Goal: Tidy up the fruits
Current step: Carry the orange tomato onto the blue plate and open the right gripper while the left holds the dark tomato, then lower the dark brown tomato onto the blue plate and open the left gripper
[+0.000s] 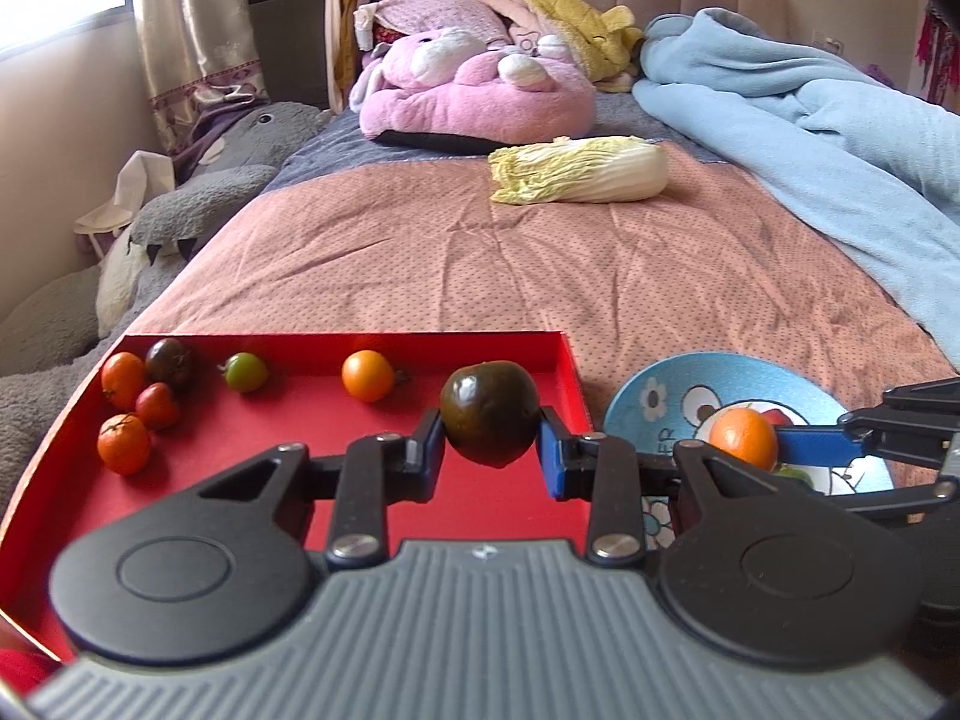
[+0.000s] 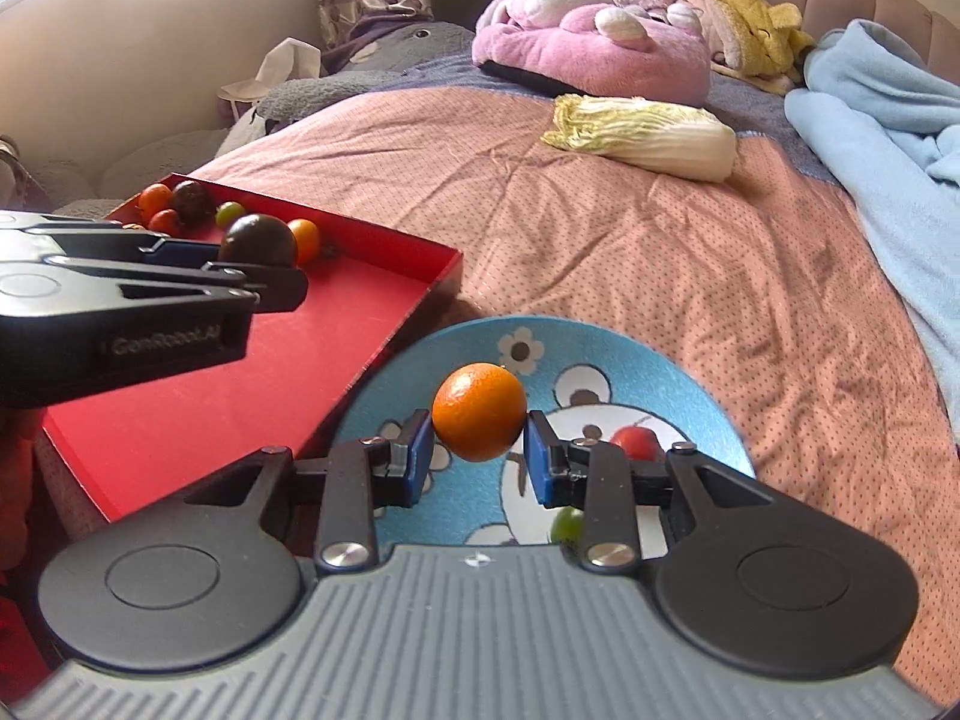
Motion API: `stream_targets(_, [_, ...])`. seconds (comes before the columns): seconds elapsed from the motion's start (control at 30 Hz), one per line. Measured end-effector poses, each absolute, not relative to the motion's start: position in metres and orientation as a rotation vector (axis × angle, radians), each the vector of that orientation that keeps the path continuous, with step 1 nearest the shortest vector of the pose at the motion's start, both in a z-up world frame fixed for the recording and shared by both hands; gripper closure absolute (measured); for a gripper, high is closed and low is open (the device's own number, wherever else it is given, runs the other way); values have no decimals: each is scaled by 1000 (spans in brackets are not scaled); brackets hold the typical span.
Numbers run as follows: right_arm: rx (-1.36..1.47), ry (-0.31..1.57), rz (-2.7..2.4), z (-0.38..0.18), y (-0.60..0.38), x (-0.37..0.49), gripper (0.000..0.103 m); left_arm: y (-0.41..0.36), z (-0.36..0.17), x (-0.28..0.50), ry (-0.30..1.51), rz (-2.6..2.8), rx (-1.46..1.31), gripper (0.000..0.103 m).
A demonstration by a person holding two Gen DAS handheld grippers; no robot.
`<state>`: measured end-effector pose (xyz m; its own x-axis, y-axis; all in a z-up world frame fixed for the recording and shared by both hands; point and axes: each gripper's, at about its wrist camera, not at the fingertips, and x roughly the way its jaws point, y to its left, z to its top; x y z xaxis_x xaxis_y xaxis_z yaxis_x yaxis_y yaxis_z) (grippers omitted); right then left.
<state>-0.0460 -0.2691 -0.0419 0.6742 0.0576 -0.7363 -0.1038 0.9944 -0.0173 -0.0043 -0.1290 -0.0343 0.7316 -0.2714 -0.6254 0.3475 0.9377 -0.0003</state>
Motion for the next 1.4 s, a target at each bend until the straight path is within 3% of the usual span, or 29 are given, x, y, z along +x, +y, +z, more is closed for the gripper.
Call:
stream_targets(0.77, [-18,840,22,-63,-308,-50,63,-172,-47,-20,683,-621,149,67])
stream_targets(0.9, [-40,843,26,-60,-308,-56,49,-175,-49,-20,690,-628,161,67])
stream_targets(1.1, [-77,852,51,-58,-305,-77,39,-184,-55,-23,699,-661,191,67])
stream_targets(1.4, [-85,873,67,-64,-304,-93,37,-191,-59,-31,689,-708,233,65])
